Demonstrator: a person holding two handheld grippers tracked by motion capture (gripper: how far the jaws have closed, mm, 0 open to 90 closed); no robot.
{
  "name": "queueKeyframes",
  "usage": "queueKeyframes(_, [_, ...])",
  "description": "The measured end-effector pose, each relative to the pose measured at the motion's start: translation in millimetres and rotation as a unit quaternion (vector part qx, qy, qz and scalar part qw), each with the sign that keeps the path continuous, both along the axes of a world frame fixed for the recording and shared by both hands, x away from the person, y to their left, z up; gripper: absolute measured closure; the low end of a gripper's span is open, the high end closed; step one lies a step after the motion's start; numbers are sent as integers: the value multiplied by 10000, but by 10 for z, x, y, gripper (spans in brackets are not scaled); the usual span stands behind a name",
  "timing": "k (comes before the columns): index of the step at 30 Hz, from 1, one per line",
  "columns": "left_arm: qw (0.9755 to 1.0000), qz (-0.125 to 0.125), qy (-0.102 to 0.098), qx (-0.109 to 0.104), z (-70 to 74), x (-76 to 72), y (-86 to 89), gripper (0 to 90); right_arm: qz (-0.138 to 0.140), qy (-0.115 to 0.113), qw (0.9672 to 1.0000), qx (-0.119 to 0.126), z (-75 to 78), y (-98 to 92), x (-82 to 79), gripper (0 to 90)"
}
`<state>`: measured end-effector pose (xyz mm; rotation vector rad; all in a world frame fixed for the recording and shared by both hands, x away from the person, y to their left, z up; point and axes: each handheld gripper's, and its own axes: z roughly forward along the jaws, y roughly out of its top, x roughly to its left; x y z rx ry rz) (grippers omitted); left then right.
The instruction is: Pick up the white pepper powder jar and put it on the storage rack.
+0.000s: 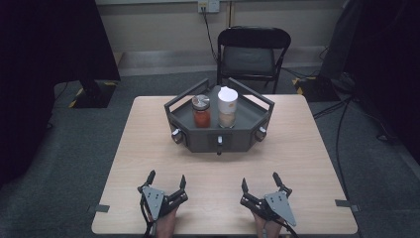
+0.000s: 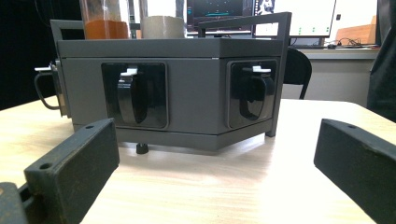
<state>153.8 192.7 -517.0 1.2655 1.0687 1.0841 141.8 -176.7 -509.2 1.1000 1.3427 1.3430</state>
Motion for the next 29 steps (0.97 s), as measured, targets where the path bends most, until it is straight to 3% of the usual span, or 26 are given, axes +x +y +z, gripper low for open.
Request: queueKeyframes(29, [10000,15,0,-3,-1,-1,-6,4,-17,-90,10000,-10,-54,3,-24,0])
